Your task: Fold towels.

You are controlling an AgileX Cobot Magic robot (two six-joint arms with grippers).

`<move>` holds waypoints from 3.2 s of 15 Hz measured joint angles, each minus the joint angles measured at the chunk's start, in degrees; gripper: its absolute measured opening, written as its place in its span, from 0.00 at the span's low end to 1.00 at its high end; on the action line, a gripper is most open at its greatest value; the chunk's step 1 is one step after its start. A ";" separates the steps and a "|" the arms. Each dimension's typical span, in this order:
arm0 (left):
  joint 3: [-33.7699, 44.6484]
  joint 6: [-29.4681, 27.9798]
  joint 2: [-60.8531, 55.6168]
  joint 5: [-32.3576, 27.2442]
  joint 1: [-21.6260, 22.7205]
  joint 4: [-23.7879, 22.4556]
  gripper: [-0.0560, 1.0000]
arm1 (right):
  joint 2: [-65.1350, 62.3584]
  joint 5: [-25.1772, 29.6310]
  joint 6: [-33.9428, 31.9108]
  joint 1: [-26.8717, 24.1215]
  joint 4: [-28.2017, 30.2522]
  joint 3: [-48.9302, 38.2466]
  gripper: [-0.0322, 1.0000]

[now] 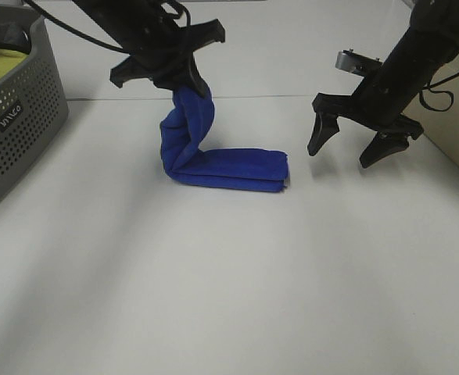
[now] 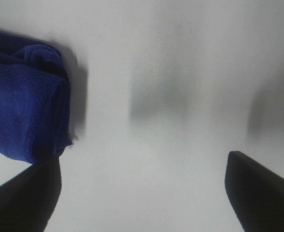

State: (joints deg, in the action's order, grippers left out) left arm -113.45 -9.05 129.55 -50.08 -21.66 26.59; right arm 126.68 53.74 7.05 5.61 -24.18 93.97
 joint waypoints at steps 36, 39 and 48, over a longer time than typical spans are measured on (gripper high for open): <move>-8.31 6.88 -1.32 3.95 7.68 6.02 0.52 | 6.07 -5.56 21.49 7.56 -37.41 0.17 0.86; -8.31 6.88 -1.32 3.32 7.68 6.02 0.52 | 6.07 -5.56 20.97 7.28 -35.12 0.17 0.86; -8.42 6.82 -9.00 -14.44 7.68 -11.00 0.52 | -7.45 2.01 8.08 7.16 -12.83 0.17 0.85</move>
State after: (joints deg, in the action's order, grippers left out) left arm -121.87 -2.23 120.55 -64.52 -13.98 15.58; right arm 119.23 55.75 15.13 12.78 -37.01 94.14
